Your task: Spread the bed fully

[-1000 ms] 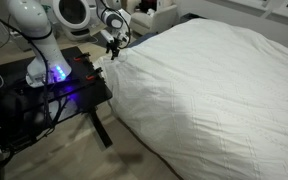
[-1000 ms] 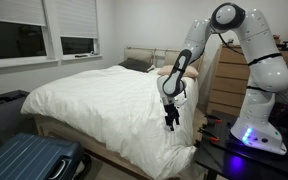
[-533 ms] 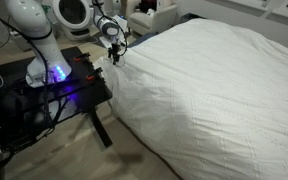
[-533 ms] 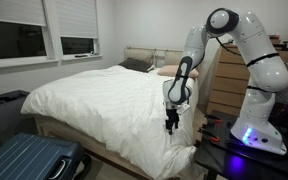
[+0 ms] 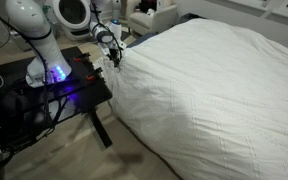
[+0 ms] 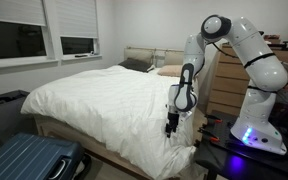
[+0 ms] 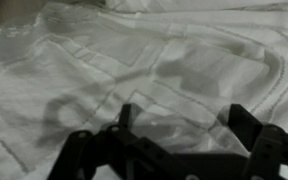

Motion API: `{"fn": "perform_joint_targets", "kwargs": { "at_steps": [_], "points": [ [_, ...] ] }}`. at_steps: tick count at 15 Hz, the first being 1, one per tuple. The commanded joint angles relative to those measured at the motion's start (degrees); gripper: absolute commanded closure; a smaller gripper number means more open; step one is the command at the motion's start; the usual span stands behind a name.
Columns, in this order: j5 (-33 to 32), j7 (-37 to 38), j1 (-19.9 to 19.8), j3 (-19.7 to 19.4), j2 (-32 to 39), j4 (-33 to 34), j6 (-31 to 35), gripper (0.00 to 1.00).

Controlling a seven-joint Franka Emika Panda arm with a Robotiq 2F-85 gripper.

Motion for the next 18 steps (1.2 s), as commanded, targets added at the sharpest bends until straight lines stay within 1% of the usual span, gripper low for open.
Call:
{"fn": "perform_joint_targets", "kwargs": {
  "at_steps": [1, 2, 6, 8, 9, 10, 13, 18],
  "points": [
    [-2.1, 0.1, -2.5, 1.0, 0.4, -0.5, 1.2, 0.32],
    [-2.3, 0.2, -3.0, 1.1, 0.4, -0.4, 0.9, 0.42],
    [-2.0, 0.9, -5.5, 2.1, -0.3, 0.5, -2.9, 0.73],
    [-1.5, 0.9, -7.3, 3.3, -0.4, 1.4, -7.1, 0.87],
    [-1.1, 0.7, -8.0, 3.8, -0.2, 2.1, -9.6, 0.95],
    [-0.4, 0.5, -8.7, 4.3, 0.0, 3.0, -13.2, 0.99],
    [1.9, -0.6, -9.4, 4.8, 0.6, 5.2, -20.9, 1.00],
    [5.9, -1.4, -8.7, 4.2, 0.7, 8.1, -29.5, 1.00]
  ]
}}
